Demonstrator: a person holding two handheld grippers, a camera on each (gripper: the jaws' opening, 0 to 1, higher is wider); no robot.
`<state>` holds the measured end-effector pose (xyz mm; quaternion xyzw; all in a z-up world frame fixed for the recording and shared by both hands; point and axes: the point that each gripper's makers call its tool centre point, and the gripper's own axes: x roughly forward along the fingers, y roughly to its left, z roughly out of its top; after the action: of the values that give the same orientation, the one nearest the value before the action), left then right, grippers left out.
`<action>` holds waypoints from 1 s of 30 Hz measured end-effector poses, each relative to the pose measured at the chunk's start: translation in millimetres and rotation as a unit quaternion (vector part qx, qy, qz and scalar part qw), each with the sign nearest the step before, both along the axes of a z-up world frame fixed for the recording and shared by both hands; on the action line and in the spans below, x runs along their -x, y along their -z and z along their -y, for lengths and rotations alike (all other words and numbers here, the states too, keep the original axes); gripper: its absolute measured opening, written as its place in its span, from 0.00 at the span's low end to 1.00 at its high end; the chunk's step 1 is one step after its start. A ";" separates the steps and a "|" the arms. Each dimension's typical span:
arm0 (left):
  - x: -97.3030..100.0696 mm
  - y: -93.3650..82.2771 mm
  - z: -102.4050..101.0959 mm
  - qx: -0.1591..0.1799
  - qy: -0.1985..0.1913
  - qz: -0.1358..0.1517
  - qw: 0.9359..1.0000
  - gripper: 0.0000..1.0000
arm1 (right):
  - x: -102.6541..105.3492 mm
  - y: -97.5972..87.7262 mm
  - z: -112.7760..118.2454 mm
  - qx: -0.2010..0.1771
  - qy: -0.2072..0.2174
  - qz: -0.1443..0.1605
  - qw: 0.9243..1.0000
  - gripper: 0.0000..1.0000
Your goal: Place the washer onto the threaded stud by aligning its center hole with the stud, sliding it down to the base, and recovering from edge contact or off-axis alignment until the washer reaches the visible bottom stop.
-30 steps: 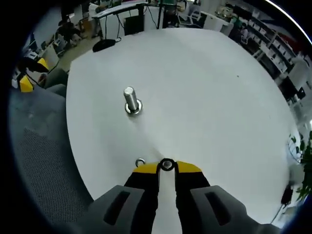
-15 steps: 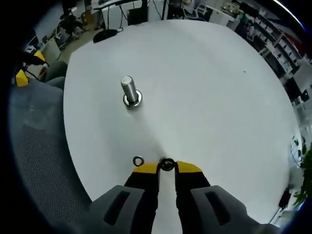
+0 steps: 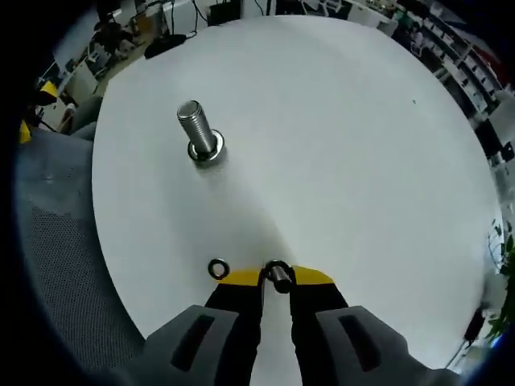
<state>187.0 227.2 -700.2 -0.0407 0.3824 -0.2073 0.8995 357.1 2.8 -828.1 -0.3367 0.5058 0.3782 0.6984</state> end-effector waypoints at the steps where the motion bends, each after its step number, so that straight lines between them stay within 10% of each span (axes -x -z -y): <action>1: -0.1 0.0 -0.2 0.000 0.000 0.000 1.000 0.33 | -0.1 1.8 0.1 0.002 -0.004 0.001 1.000 0.14; 30: -0.1 -0.2 1.0 0.001 0.004 0.001 1.000 0.31 | 33.4 4.6 25.8 -0.030 0.024 -0.029 0.999 0.30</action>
<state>187.1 226.2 -700.1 -0.0399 0.3819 -0.2111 0.8989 323.6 -23.0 -832.7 -0.2926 0.5224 0.3857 0.7019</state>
